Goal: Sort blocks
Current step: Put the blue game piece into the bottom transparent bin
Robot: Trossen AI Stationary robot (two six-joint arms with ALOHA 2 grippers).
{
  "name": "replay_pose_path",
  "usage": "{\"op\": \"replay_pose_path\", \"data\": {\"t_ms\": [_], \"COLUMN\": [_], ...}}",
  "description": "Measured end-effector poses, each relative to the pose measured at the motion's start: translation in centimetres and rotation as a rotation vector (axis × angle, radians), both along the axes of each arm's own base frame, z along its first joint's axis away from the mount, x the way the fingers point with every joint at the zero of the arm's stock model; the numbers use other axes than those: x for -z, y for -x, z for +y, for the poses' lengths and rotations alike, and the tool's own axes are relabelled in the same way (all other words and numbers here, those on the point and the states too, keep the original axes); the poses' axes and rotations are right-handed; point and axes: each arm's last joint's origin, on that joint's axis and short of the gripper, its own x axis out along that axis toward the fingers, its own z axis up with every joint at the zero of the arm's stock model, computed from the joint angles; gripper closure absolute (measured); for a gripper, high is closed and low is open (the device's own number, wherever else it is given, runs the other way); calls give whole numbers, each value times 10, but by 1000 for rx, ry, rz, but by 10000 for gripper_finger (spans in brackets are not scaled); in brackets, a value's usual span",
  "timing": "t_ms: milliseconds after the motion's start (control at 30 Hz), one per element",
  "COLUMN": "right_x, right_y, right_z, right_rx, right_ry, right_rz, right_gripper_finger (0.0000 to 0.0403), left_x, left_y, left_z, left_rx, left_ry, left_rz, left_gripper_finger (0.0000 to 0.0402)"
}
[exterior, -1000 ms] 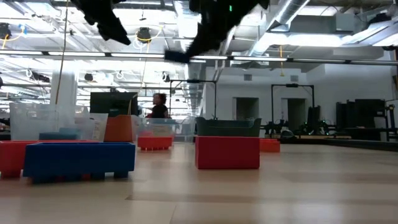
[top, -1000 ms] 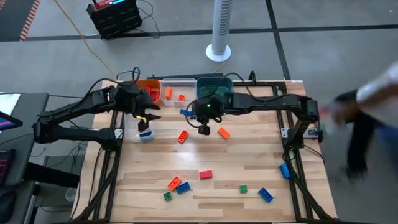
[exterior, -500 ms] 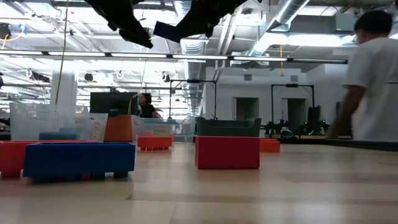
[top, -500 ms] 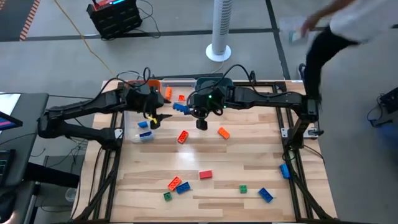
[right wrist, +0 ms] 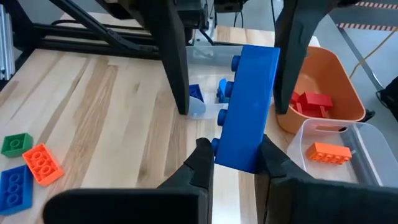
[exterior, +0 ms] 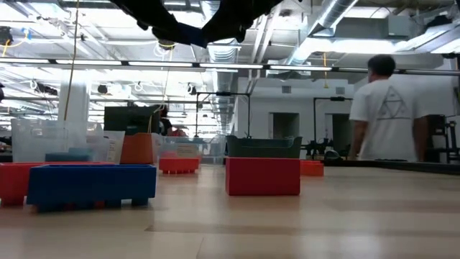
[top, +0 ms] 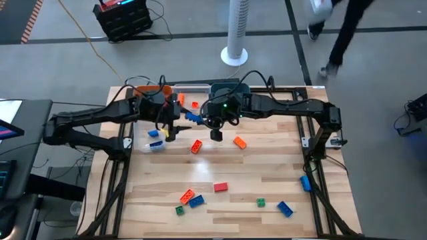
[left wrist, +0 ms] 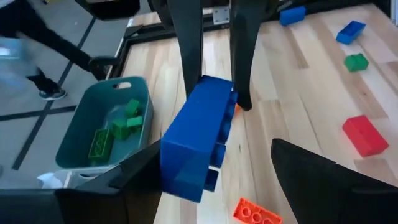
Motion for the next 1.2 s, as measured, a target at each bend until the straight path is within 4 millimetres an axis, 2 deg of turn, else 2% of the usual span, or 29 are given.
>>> {"op": "replay_pose_path", "data": {"t_ms": [100, 200, 433, 533, 633, 733, 900, 1000, 1067, 1200], "right_x": [0, 0, 0, -2, -3, -2, 1, 7, 13, 33], "right_y": [0, 0, -1, -2, -3, -2, 9, 18, 24, 30], "right_z": [1, 1, 5, 8, 8, 2, -15, -26, -32, -37], "right_rx": [-3, -3, -14, -45, -41, -16, 68, 167, 237, 319], "right_ry": [0, 0, 0, -2, -13, -56, -137, -153, -162, -221], "right_rz": [-1, 0, -6, -25, -40, -35, 53, 144, 212, 295], "right_gripper_finger": [344, 344, 342, 327, 295, 245, 161, 134, 129, 127], "left_x": [0, -1, -2, -2, -2, 0, 5, 15, 26, 58], "left_y": [-2, -4, -4, -4, -3, -3, 19, 38, 53, 82], "left_z": [-1, -1, 0, -1, -1, -1, -6, -7, -8, -10], "left_rx": [4, 10, -3, 9, -1, -40, -118, -245, -370, -626], "left_ry": [-4, -23, -76, -65, -36, 30, 183, 311, 379, 409], "left_rz": [-6, -26, -24, -18, -29, -14, 96, 254, 418, 732], "left_gripper_finger": [132, 163, 273, 318, 319, 319, 319, 319, 319, 314]}}
